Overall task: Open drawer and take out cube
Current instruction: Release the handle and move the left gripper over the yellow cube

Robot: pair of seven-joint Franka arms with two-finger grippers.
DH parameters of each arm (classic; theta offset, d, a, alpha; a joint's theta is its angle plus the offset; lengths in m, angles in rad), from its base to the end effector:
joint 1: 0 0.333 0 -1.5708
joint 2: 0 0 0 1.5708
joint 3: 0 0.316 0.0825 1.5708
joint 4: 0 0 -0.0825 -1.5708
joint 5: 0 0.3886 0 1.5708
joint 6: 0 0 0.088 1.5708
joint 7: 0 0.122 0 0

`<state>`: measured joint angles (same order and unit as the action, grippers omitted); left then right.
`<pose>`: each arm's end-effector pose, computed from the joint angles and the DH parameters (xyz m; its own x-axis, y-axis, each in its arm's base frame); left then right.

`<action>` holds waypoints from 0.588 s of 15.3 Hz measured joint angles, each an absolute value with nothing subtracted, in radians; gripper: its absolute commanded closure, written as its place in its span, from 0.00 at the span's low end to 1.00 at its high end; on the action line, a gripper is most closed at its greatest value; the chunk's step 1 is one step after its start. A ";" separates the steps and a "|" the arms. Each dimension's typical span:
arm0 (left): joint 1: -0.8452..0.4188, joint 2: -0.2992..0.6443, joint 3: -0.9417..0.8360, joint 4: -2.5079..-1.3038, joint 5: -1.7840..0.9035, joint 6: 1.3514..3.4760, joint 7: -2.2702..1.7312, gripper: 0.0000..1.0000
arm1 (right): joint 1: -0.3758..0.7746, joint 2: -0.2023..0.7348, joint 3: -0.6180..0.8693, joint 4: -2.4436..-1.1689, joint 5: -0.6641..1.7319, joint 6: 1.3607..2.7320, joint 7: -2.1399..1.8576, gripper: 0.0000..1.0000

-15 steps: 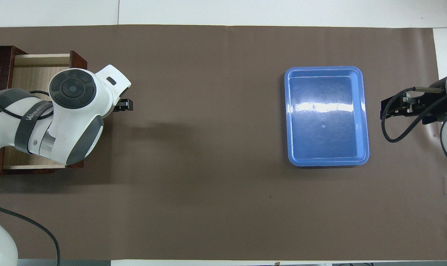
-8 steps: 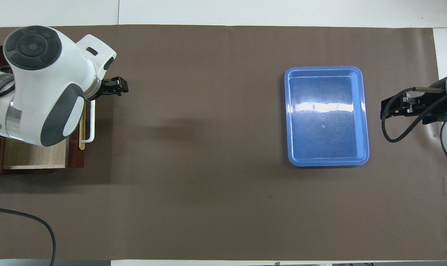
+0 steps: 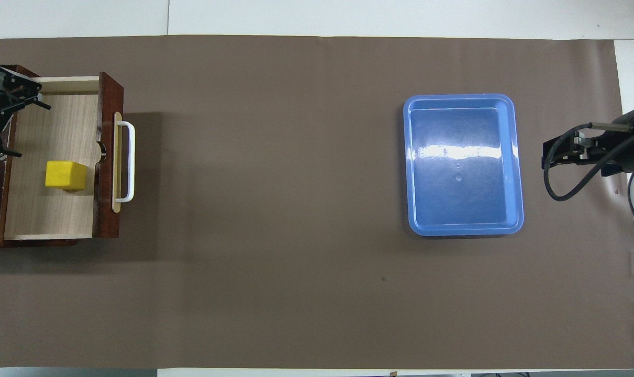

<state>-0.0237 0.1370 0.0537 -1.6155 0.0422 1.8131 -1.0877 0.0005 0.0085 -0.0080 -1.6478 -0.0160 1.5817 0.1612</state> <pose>0.6169 0.0209 0.5295 0.4442 0.8931 0.0713 0.8939 -0.4471 0.0309 0.5580 -0.0061 0.5691 0.9833 -0.1677 -0.0710 -0.1661 -0.9857 0.0278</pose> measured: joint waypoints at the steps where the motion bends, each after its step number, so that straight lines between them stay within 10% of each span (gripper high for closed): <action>1: -0.015 0.130 0.054 -1.643 0.042 1.832 -1.177 0.00 | -0.012 0.008 -0.008 -1.648 -0.016 1.582 0.161 0.00; 9: 0.035 0.041 0.058 -1.913 0.043 1.978 -1.479 0.00 | -0.049 -0.003 -0.009 -1.650 -0.016 1.565 0.165 0.00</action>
<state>0.0352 0.0406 0.0575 -1.9131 0.0431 1.9777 -1.4792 -0.0493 -0.0034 -0.0091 -1.6499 -0.0161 1.5652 0.1647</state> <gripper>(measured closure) 0.000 0.000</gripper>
